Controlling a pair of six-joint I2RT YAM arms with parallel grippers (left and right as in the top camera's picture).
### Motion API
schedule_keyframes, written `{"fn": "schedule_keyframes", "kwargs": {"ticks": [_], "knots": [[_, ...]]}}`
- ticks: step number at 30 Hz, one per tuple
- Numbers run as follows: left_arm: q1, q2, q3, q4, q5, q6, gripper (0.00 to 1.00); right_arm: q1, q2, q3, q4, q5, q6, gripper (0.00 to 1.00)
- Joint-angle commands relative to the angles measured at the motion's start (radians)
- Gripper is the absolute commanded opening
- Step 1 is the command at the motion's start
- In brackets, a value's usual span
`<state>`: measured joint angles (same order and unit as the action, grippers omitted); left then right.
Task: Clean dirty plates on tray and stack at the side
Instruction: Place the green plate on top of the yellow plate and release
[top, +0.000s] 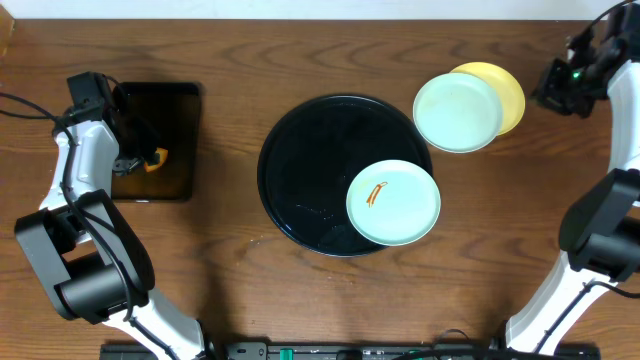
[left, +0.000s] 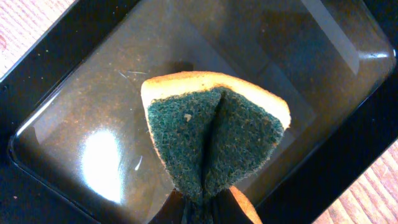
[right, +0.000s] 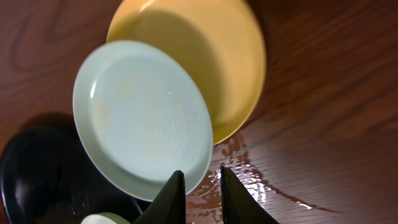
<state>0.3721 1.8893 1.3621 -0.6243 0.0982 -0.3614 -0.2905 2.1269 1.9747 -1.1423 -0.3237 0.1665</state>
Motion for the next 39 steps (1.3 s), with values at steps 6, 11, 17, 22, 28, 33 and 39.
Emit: {"fn": "schedule_keyframes", "kwargs": {"ticks": [6,11,17,22,28,33,39], "knots": [[0.005,0.000,-0.017,-0.006,-0.013,0.014,0.09,0.208,-0.011,-0.124,0.089,0.080,-0.039,0.17],[0.005,0.000,-0.017,-0.010,-0.012,0.014,0.09,0.291,0.014,-0.137,0.118,0.341,0.129,0.01],[0.005,0.000,-0.017,-0.018,-0.013,0.014,0.09,0.233,0.021,-0.137,0.199,0.343,0.160,0.01],[0.005,0.000,-0.017,-0.021,-0.012,0.014,0.09,0.190,0.053,-0.137,0.208,0.324,0.158,0.01],[0.005,0.000,-0.017,-0.026,-0.013,0.014,0.09,0.192,0.114,-0.137,0.227,0.293,0.143,0.01],[0.005,0.000,-0.017,-0.027,-0.013,0.014,0.09,0.187,0.159,-0.137,0.254,0.320,0.144,0.01],[0.005,0.000,-0.017,-0.029,-0.013,0.014,0.09,0.166,0.175,-0.130,0.263,0.368,0.148,0.01]]}}
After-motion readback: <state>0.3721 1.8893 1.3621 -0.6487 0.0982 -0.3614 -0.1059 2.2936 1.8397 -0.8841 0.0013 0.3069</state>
